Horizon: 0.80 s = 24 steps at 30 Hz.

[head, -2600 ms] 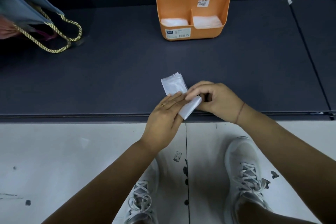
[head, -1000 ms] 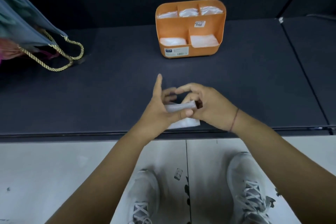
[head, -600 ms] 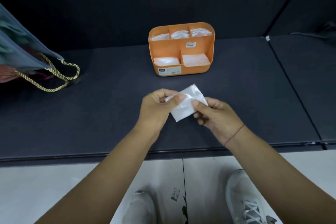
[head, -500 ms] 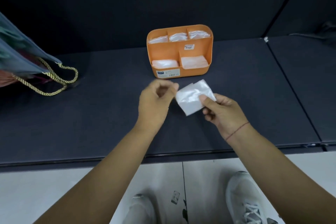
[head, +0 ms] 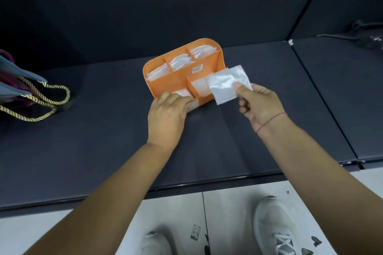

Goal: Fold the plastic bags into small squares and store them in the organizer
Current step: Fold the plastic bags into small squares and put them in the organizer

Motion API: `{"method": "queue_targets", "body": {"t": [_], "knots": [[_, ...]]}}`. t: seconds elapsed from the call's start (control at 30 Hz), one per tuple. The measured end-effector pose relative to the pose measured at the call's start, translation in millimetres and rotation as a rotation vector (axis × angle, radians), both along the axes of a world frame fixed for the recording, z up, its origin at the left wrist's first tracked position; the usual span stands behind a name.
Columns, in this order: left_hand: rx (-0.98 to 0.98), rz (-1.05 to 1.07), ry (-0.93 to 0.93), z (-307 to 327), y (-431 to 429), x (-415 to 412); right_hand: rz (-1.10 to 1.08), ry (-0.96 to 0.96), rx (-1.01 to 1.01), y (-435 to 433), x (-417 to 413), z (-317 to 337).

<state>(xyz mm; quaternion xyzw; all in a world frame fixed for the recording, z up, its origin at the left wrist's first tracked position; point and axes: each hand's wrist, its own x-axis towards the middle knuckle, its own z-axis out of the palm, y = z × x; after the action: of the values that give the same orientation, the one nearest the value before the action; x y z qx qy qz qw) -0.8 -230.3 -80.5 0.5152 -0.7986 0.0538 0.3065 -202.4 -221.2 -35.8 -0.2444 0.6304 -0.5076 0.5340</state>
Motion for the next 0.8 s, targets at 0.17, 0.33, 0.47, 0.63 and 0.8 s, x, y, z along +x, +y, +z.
{"method": "queue_targets", "body": {"t": [0.17, 0.33, 0.47, 0.63, 0.8], "knots": [[-0.04, 0.065, 0.045, 6.3, 32.2, 3.7, 0.042, 0.131, -0.011, -6.3, 17.4, -2.5], [0.388, 0.181, 0.331, 22.5, 20.4, 21.0, 0.072, 0.617, 0.017, -20.8, 32.5, -17.7], [0.558, 0.114, 0.426, 24.6, 13.8, 27.3, 0.044, 0.915, 0.016, -27.3, 38.4, -26.3], [0.587, 0.134, 0.433, 24.1, 17.9, 22.1, -0.102, 0.95, -0.101, -26.3, 41.6, -30.8], [0.591, 0.112, 0.436, 23.2, 28.7, 16.9, 0.03, 0.862, 0.031, -12.1, 41.0, -41.7]]}}
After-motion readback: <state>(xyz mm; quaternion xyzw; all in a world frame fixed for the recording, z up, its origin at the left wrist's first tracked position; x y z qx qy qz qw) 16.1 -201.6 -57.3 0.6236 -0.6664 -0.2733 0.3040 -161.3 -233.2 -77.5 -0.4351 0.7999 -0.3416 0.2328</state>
